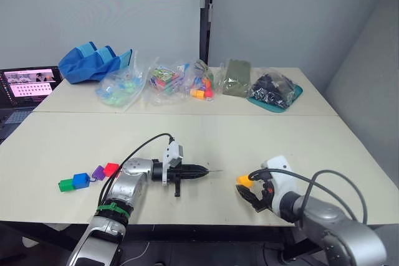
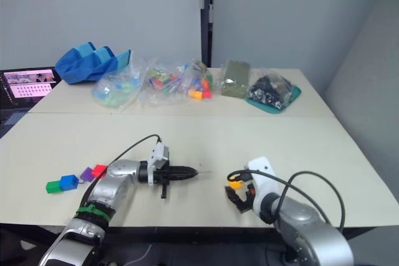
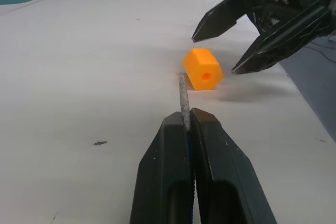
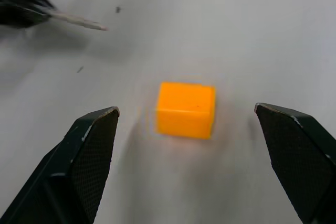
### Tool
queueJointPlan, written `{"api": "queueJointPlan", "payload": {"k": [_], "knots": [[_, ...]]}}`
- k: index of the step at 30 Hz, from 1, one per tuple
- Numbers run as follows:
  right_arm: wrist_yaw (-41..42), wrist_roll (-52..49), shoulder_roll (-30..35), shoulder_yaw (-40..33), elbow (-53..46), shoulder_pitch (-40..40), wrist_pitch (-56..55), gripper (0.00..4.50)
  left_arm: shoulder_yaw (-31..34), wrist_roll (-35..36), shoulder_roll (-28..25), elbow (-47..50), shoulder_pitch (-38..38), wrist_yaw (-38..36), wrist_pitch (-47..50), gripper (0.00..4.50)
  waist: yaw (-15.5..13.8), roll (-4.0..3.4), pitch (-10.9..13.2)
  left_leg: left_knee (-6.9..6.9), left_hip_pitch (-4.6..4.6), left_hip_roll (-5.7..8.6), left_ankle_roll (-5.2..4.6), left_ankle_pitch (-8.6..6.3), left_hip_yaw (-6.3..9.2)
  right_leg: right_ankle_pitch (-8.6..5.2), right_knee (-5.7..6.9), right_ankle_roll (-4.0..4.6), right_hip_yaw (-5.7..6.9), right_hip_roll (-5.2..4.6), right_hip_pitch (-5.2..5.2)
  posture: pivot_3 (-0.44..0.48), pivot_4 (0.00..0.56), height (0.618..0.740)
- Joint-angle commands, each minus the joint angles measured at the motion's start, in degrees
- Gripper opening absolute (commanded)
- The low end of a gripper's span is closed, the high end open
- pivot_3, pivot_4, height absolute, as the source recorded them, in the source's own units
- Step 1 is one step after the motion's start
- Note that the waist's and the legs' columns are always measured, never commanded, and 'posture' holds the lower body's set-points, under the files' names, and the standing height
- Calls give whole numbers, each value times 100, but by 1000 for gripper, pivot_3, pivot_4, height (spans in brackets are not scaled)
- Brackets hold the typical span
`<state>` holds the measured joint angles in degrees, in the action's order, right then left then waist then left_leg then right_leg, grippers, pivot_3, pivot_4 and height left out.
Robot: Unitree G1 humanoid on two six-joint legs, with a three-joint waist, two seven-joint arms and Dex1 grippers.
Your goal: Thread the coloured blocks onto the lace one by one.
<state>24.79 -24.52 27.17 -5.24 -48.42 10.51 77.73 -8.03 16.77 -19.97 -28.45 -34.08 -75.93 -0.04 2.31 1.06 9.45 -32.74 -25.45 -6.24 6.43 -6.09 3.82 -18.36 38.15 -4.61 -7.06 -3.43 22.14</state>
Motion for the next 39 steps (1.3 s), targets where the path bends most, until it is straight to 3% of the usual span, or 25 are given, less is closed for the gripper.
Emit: {"api": "queueJointPlan", "payload": {"k": [1, 4, 8, 12, 18, 22, 27, 30, 32, 39], "knots": [[1311, -675, 1278, -132, -189, 299, -286, 4453, 16, -18, -42, 282, 62, 3, -91, 0, -12, -1, 1, 1, 1, 0, -2, -1, 1, 0, -2, 0, 2, 0, -1, 0, 150, 740], [2272, -506, 2460, 250, 465, 655, -1309, 4453, -83, -80, 3, 445, 161, 37, -97, 0, -22, 1, 2, -5, -1, 1, -6, -4, 1, -1, -9, -1, 2, -2, -5, 0, 150, 740], [3408, 320, 3199, 1353, 1612, 1196, -3190, 4453, -229, -168, 68, 641, 262, 76, -79, 0, 0, 1, 2, -8, 1, 3, -8, -5, -1, -1, -9, -4, 0, -3, -3, 0, 150, 740], [4282, 1438, 3100, 2466, 3247, 2209, -4993, 4453, -363, -210, 95, 925, 364, 157, 11, 0, 26, 1, 2, -8, -1, 3, -8, -4, -1, -1, -10, -5, -1, -3, 0, 0, 150, 740], [4967, 2060, 2609, 3009, 4692, 2841, -6282, 4453, -414, -214, 41, 1219, 495, 285, 126, 0, 6, 1, 2, -8, -1, 3, -5, -3, -1, -1, -11, -5, 0, -3, -1, 0, 150, 740], [5202, 2072, 2297, 2971, 5046, 2921, -6519, 4453, -421, -224, -6, 1348, 564, 374, 194, 0, -24, 1, 3, -8, -1, 3, -3, -2, -1, -1, -10, -4, 1, -3, -1, 0, 150, 740], [5289, 2450, 2161, 3041, 5277, 2958, -6837, 2982, -454, -272, -70, 1504, 598, 502, 322, 0, -44, 0, 3, -9, -1, 4, -2, -1, -1, -1, -9, -4, 1, -3, -2, 0, 150, 740], [5282, 2418, 2029, 2962, 5196, 2982, -6628, 1947, -407, -218, -92, 1620, 615, 529, 425, 0, -50, 0, 3, -9, -1, 4, -2, -1, -1, -1, -9, -4, 1, -3, -2, 0, 150, 740], [5067, 2297, 1850, 2821, 5007, 2988, -5907, 1297, -421, -236, -155, 1701, 640, 522, 476, 0, -53, 0, 3, -7, 0, 4, -2, -1, -1, -1, -8, -4, 1, -3, -2, 0, 150, 740], [4824, 2095, 1632, 2742, 4403, 2871, -4296, 1266, -449, -308, -186, 1707, 490, 584, 503, 0, -132, -1, 3, -10, -1, 4, -1, -1, -1, 0, -7, -3, 1, -3, -2, 0, 150, 740]]}}
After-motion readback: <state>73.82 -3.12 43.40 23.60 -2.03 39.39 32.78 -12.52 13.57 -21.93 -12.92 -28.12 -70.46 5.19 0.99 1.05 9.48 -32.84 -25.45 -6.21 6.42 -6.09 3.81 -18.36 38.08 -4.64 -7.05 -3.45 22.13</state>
